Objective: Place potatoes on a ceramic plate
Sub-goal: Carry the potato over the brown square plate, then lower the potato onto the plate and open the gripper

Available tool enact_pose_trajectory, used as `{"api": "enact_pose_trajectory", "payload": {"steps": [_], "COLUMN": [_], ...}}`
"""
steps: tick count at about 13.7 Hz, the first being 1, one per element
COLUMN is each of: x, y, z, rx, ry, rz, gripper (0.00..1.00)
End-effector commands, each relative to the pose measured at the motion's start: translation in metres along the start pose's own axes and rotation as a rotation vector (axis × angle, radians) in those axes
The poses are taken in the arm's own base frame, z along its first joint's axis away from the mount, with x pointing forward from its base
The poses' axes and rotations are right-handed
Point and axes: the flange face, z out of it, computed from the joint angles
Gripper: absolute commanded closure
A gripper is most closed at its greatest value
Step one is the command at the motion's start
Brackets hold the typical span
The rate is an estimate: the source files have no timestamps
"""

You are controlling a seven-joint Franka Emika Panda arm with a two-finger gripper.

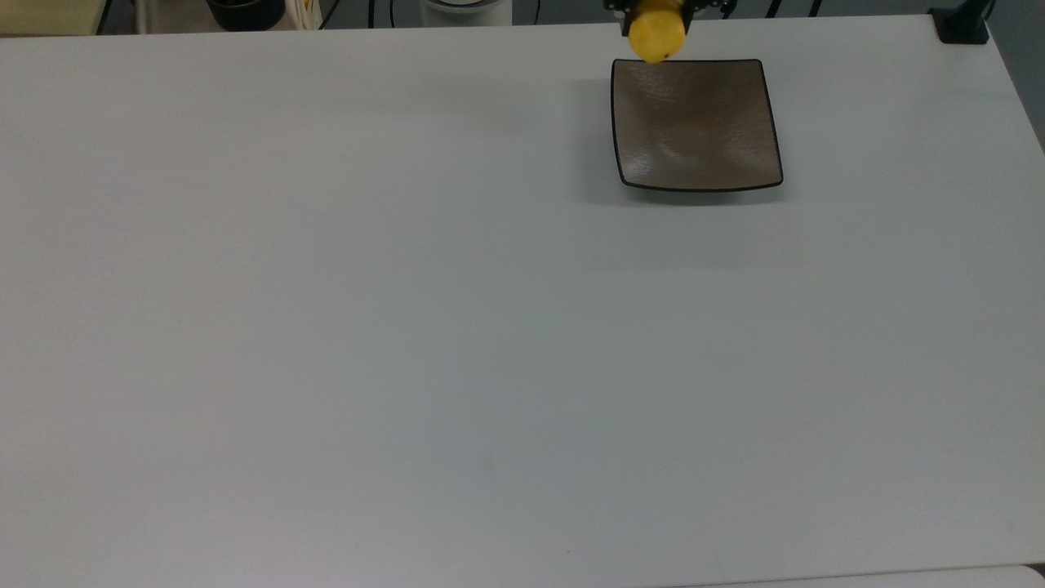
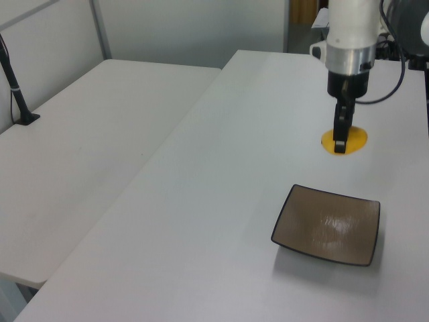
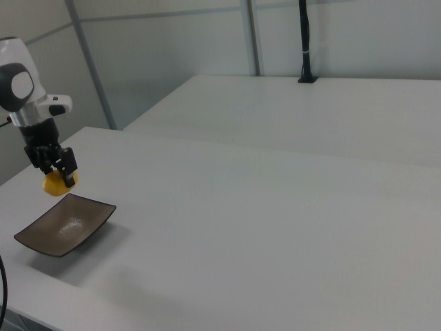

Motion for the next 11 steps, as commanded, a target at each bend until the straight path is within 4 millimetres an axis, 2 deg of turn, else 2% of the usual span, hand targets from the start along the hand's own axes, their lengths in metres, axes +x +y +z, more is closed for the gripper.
{"api": "enact_pose_trajectory", "payload": {"steps": [1,3,6,8,11], "x": [-0.002,0.003,0.006,0.001,0.000], "y": [-0.034,-0.047,-0.069,-0.070,-0.076], "z": [0.050,0.072,0.121,0.149,0.171], "rx": [0.011,0.012,0.006,0.025,0.043], "ry": [-0.007,-0.008,-0.002,0.029,0.052], "rz": [0.055,0.064,0.057,0.048,0.038], "gripper": [1.00,1.00,1.00,1.00,1.00]}}
